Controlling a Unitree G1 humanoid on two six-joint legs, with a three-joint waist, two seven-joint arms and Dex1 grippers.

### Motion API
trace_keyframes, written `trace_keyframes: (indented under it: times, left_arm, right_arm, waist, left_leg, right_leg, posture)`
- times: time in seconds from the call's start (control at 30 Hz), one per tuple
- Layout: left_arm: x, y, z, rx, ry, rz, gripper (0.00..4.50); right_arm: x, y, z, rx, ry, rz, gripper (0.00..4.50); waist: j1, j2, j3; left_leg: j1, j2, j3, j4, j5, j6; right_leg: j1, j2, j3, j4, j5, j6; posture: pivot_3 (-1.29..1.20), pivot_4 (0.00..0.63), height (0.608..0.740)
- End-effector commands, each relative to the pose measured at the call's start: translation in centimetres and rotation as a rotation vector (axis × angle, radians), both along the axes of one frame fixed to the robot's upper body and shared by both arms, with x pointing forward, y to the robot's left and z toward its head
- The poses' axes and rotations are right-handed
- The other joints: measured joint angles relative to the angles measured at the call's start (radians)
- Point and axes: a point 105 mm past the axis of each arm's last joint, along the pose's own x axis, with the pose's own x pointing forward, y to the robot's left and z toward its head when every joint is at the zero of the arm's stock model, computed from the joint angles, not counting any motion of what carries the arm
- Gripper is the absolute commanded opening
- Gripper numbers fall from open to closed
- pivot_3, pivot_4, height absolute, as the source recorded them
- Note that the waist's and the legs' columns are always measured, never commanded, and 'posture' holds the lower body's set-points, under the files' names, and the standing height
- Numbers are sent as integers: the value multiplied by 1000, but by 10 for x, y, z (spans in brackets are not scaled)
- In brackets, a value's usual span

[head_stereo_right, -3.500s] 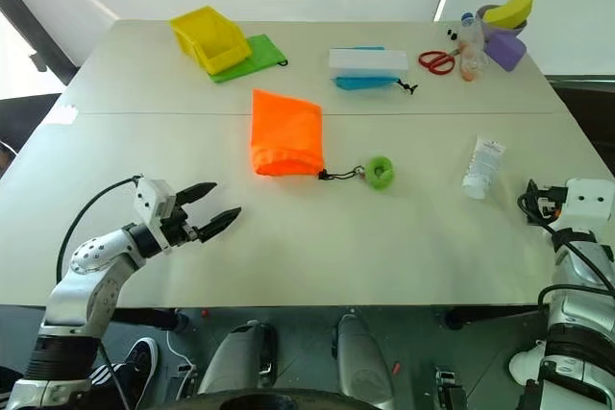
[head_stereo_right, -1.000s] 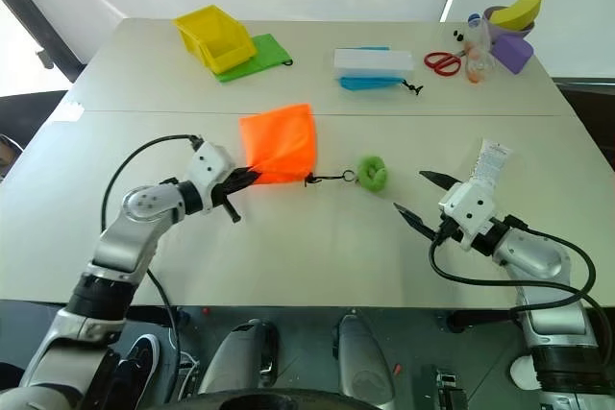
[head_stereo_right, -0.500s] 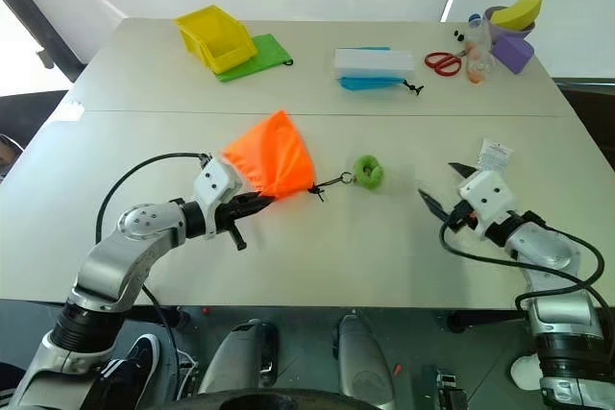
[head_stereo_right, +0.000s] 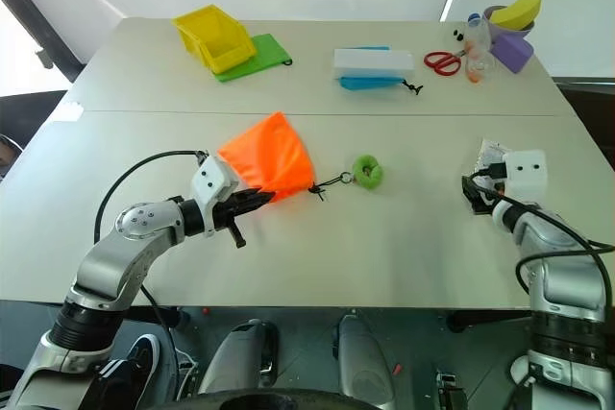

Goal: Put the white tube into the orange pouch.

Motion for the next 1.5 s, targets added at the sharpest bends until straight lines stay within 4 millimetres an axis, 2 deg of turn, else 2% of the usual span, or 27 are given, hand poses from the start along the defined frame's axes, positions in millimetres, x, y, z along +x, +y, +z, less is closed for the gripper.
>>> trace_keyframes:
  times: [0.03, 0.23, 0.33, 0.37, 0.43, 0.6, 0.7, 0.73, 0.77, 0.83, 0.9, 1.03, 1.1, 1.27, 1.33, 1.4, 1.5]
  left_arm:
    - [-1, 1, 5, -18, -27, -2, 44]
    - [-3, 0, 5, -23, -36, -1, 44]
    - [-3, 0, 6, -24, -44, 1, 0]
    - [-3, 0, 7, -25, -48, 0, 0]
    - [-3, 0, 7, -35, -45, 1, 0]
    - [-2, -1, 7, -32, -48, 0, 0]
    - [-2, -1, 7, -38, -49, -1, 0]
    - [-2, -1, 7, -36, -50, 0, 0]
    - [-1, -1, 7, -33, -51, 1, 0]
    - [-1, 1, 7, -25, -54, 1, 0]
    - [-1, 1, 6, -21, -56, -1, 0]
    - [-1, 1, 9, -19, -67, -5, 0]
    - [-2, 0, 11, -24, -72, -11, 0]
    - [-4, 0, 15, -27, -75, -21, 0]
    - [-4, 1, 16, -27, -77, -21, 0]
    - [-5, 0, 17, -23, -78, -23, 0]
    - [-6, 0, 17, -18, -80, -26, 0]
  right_arm:
    - [0, 1, 15, 22, -12, -51, 3897]
    - [-4, -6, 3, 60, 48, -108, 3897]
    - [-6, -11, -1, 104, 60, -150, 3105]
    - [-6, -12, -1, 111, 59, -158, 2505]
    - [-4, -12, 3, 102, 39, -149, 1771]
    - [0, -6, 11, 80, 18, -105, 1773]
    - [2, 2, 19, 19, -14, -5, 1773]
    - [2, 16, 24, 37, -29, 96, 1773]
    - [-4, 39, 34, 10, -65, 285, 1773]
    - [-33, 80, 41, 45, -58, 627, 1773]
    - [-65, 104, 36, 21, 13, 863, 1773]
    - [-101, 134, 23, 91, 133, 1067, 1773]
    - [-113, 149, 15, 113, 179, 1133, 1773]
    - [-115, 175, -4, 62, 205, 1193, 1773]
    - [-108, 187, -7, 93, 171, 1194, 1773]
    - [-95, 191, -15, -2, 147, 1177, 1773]
    - [-81, 194, -13, 39, 109, 1134, 1773]
  waist:
    - [0, 0, 0]
    - [0, 0, 0]
    - [0, 0, 0]
    - [-1, 0, 0]
    - [-1, 0, 0]
    - [-2, 0, 0]
    - [-2, 0, 0]
    - [-2, 0, 0]
    - [-2, 1, 0]
    - [2, 2, 1]
    - [2, 2, 1]
    - [1, 2, 1]
    - [-1, 1, 1]
    - [-1, 1, 1]
    - [-1, 0, 1]
    - [-2, 0, 1]
    - [3, 0, 2]
  left_leg:
    - [0, 0, 0, 0, 0, 0]
    - [-1, 0, 0, 0, 0, 0]
    - [0, 0, 0, 0, 0, 0]
    - [0, 0, 0, 0, 0, 0]
    - [0, 0, 0, 0, 0, 0]
    - [0, 0, 0, 0, 0, 0]
    - [-1, 0, 0, 0, 0, 0]
    - [-1, 0, 0, 0, 0, 0]
    - [-1, 0, 0, 0, 0, 0]
    - [-1, 0, 0, -1, 0, 0]
    - [-1, 0, -1, -2, 0, 1]
    - [-1, 0, -2, -2, -1, 1]
    - [-1, 0, -1, -1, -1, 1]
    - [0, 0, -1, 1, -1, 1]
    - [0, 0, -1, 1, -1, 1]
    - [-1, 0, -1, 1, -1, 1]
    - [-2, 0, -1, 0, -1, 1]
  right_leg:
    - [0, 0, 0, 0, 0, 0]
    - [0, 0, 0, -1, 0, 0]
    - [0, 0, 0, -1, 0, 0]
    - [0, 0, 0, 0, 0, 0]
    - [0, 0, 0, 0, 0, 0]
    - [0, 0, 0, 0, 0, 0]
    - [0, 0, 0, 0, 0, 0]
    - [0, 0, 0, -1, 0, 1]
    - [0, 0, 0, -1, 0, 1]
    - [-1, 0, 0, -1, -1, 2]
    - [-1, 2, -1, -1, -1, 4]
    - [0, 1, -1, -1, -2, 4]
    - [0, 0, -1, -1, -2, 3]
    - [0, 0, -1, -2, 0, 0]
    - [0, 0, -1, -2, 0, -1]
    - [-1, 0, -1, -3, 0, -1]
    - [-1, 0, -1, -4, 0, -1]
  posture:
    - [0, 150, 740]
    - [0, 150, 740]
    - [0, 150, 740]
    - [0, 150, 740]
    - [0, 150, 740]
    - [0, 150, 740]
    - [0, 150, 740]
    - [0, 150, 740]
    - [0, 150, 740]
    - [0, 150, 740]
    - [0, 150, 740]
    - [0, 150, 740]
    - [0, 150, 740]
    - [0, 150, 740]
    - [0, 150, 740]
    - [0, 150, 740]
    - [0, 150, 740]
